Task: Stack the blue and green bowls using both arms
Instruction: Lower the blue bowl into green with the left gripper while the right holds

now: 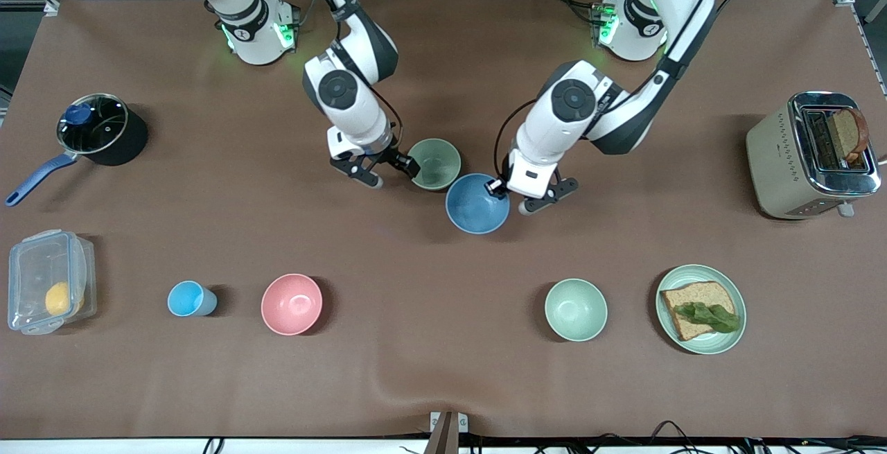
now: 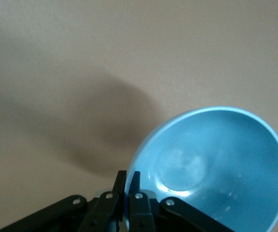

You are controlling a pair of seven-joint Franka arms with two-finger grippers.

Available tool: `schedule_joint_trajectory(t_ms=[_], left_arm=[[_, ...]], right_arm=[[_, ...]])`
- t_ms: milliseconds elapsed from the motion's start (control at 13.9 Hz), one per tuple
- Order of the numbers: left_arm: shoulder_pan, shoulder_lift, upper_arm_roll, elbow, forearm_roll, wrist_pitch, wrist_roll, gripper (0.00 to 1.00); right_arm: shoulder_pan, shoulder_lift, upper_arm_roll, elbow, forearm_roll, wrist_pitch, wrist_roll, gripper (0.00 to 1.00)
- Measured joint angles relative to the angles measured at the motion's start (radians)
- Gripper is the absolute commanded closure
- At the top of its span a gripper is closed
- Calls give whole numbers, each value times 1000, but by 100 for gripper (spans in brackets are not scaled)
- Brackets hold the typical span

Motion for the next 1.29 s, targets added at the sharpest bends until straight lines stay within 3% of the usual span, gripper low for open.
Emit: schedule_joint_trajectory(t_ms=[215, 502, 645, 860, 1075, 1290], left_arm=[[-30, 14, 0, 0, 28, 0, -51, 100], [-92, 23, 0, -1, 33, 0, -122, 100], [-124, 23, 0, -5, 34, -5, -154, 100], [-165, 26, 0, -27, 34, -8, -181, 100], [-184, 30, 0, -32, 34, -8, -193, 100], [-198, 30, 0, -32, 34, -8, -198, 100]], right_arm=[[-38, 5, -1, 1, 208, -36, -1, 0], [-41, 70, 0, 8, 423, -38, -9, 0], [-49, 104, -1, 17, 535, -43, -75, 0], [-114, 126, -2, 23, 708, -161, -258, 0], [-141, 133, -1, 24, 801, -193, -327, 0], [-135, 137, 6, 28, 824, -192, -327, 0]])
